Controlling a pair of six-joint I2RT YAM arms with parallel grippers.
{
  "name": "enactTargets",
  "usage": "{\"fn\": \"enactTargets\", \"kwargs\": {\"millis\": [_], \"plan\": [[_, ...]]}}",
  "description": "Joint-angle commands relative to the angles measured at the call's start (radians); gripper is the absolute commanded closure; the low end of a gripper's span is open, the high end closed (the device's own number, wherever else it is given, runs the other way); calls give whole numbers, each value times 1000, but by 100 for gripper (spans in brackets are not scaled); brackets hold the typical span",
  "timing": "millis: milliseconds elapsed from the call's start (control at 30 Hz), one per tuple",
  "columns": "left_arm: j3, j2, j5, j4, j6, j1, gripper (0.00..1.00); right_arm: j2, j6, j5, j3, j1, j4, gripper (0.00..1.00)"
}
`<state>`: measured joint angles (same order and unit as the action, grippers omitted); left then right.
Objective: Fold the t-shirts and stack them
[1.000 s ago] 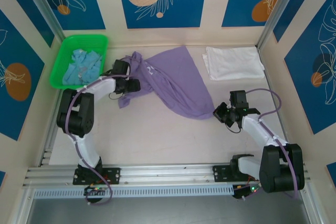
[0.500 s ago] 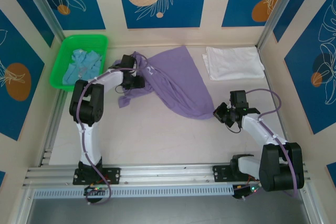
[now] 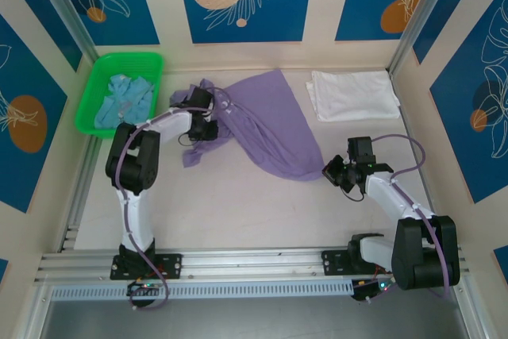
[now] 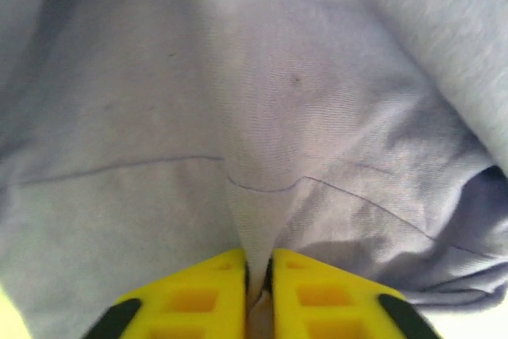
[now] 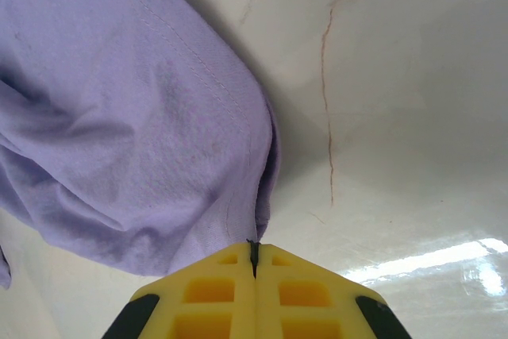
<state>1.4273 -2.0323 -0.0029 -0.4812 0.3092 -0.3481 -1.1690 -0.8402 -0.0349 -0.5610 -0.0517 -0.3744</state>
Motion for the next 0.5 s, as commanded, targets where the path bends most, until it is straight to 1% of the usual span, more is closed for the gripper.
{"fn": "enactTargets", "kwargs": {"millis": [0, 33, 100, 233, 300, 467], "plan": [[-56, 102, -28, -9, -3, -34, 98, -3, 10, -23, -17, 7, -17, 100], [-79, 123, -36, -8, 2, -45, 100, -1, 9, -25, -16, 8, -17, 100], [-117, 161, -49, -5, 9, -69, 100, 0, 8, -24, -17, 7, -17, 100], [-201, 222, -110, -2, 41, -126, 100, 2, 8, -25, -16, 7, -19, 100], [-238, 246, -156, -3, 61, -156, 95, 5, 8, -26, -16, 7, -21, 100], [-334, 321, -215, 3, 116, -226, 90, 18, 6, -26, -16, 7, -31, 100]]}}
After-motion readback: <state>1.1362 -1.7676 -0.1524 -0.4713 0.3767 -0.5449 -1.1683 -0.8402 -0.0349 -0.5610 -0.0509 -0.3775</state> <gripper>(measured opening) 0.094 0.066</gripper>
